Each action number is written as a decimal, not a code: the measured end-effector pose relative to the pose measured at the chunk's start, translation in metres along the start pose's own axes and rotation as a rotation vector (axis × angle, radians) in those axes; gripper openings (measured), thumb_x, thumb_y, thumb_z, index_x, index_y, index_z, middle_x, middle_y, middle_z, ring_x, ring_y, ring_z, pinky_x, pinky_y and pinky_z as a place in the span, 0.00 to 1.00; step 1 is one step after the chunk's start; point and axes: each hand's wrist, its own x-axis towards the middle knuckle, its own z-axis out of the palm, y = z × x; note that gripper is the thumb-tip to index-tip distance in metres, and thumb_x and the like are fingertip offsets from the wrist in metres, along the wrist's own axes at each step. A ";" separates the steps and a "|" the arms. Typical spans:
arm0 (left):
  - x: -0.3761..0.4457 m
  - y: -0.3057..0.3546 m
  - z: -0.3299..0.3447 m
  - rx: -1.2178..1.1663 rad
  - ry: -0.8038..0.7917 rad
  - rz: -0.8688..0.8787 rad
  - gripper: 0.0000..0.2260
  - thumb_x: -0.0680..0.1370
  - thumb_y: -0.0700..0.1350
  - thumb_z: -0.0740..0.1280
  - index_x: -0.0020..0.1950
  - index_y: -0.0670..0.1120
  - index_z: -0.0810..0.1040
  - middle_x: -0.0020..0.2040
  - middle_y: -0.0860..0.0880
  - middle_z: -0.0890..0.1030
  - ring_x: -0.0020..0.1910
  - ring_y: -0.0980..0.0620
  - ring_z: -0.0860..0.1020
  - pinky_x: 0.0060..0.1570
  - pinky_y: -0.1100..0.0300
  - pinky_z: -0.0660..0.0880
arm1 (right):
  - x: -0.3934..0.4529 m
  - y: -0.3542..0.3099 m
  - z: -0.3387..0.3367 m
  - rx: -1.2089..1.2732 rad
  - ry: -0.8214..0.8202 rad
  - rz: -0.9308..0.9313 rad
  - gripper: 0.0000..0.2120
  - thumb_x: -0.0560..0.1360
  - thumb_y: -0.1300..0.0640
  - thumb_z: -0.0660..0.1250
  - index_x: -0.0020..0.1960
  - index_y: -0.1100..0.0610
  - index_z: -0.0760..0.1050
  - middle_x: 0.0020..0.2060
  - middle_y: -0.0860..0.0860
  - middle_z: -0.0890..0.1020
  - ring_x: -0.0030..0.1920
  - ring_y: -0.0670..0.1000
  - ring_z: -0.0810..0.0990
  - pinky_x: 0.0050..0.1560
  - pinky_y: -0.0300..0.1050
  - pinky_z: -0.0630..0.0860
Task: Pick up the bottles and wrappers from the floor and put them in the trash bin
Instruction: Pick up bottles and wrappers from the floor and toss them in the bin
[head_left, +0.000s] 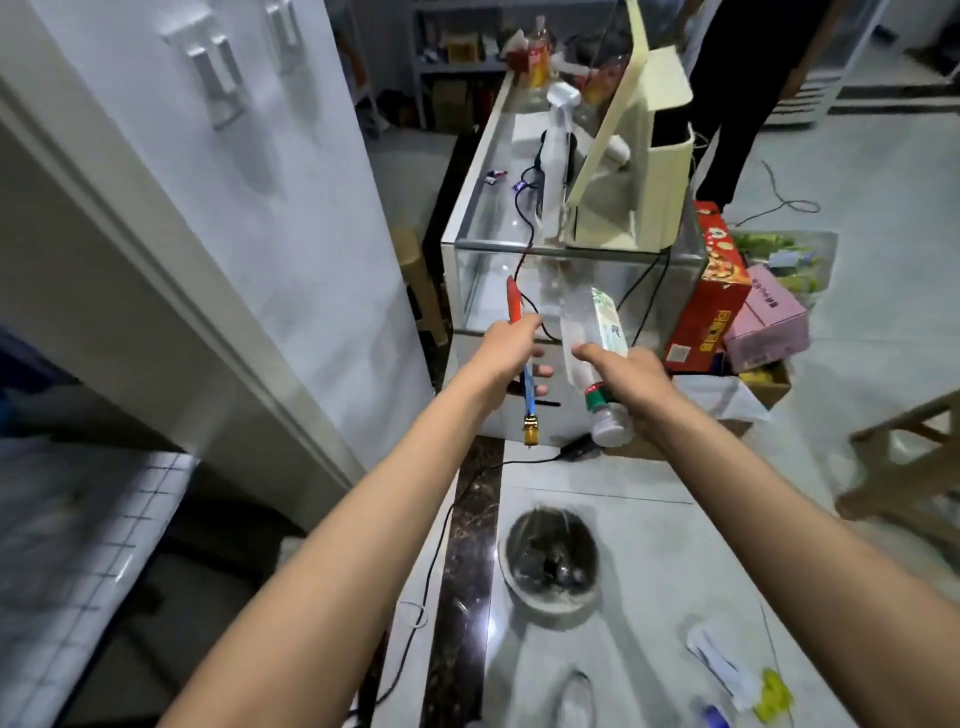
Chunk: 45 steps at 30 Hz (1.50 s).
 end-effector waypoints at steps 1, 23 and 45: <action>0.010 -0.013 -0.001 0.005 0.016 -0.016 0.15 0.82 0.51 0.57 0.64 0.44 0.68 0.59 0.39 0.76 0.41 0.46 0.79 0.41 0.50 0.81 | 0.009 0.012 0.004 -0.013 -0.012 0.027 0.20 0.68 0.45 0.72 0.51 0.59 0.77 0.46 0.56 0.82 0.45 0.56 0.82 0.43 0.50 0.80; 0.250 -0.496 0.066 0.430 0.019 -0.560 0.22 0.79 0.47 0.63 0.72 0.41 0.68 0.64 0.42 0.77 0.62 0.43 0.76 0.64 0.54 0.71 | 0.163 0.462 0.077 -0.353 -0.149 0.612 0.28 0.70 0.42 0.71 0.62 0.60 0.73 0.50 0.57 0.82 0.40 0.51 0.80 0.31 0.40 0.69; 0.266 -0.460 0.028 0.760 -0.092 -0.380 0.17 0.79 0.43 0.58 0.69 0.47 0.69 0.56 0.43 0.81 0.54 0.40 0.80 0.55 0.48 0.78 | 0.205 0.442 0.103 -0.584 -0.313 0.448 0.12 0.75 0.47 0.65 0.49 0.55 0.78 0.43 0.53 0.82 0.40 0.51 0.79 0.37 0.41 0.70</action>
